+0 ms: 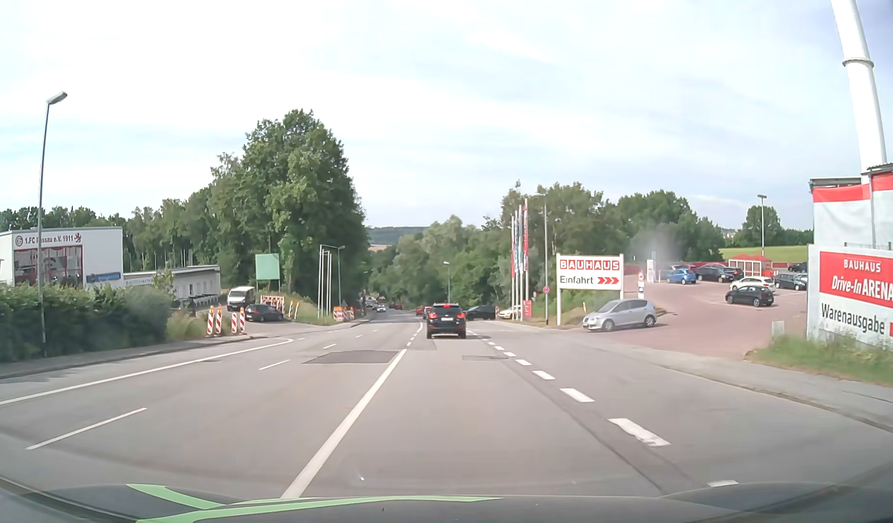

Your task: Follow the waypoints while adhering to traffic rules and regulations

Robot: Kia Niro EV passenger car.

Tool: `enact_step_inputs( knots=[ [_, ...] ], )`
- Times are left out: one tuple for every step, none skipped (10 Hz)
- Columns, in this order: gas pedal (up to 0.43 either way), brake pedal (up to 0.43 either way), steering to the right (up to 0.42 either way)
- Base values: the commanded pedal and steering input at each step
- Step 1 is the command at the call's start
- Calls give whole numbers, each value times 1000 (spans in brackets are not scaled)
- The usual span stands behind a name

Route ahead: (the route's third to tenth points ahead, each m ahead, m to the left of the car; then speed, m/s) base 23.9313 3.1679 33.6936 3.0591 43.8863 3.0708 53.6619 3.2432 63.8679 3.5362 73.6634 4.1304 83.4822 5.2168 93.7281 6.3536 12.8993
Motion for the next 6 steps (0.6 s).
enact_step_inputs(
  knots=[
    [0, 128, 0],
    [0, 128, 0],
    [0, 128, 0],
    [0, 134, 0],
    [0, 128, 0],
    [0, 128, 0]
  ],
)
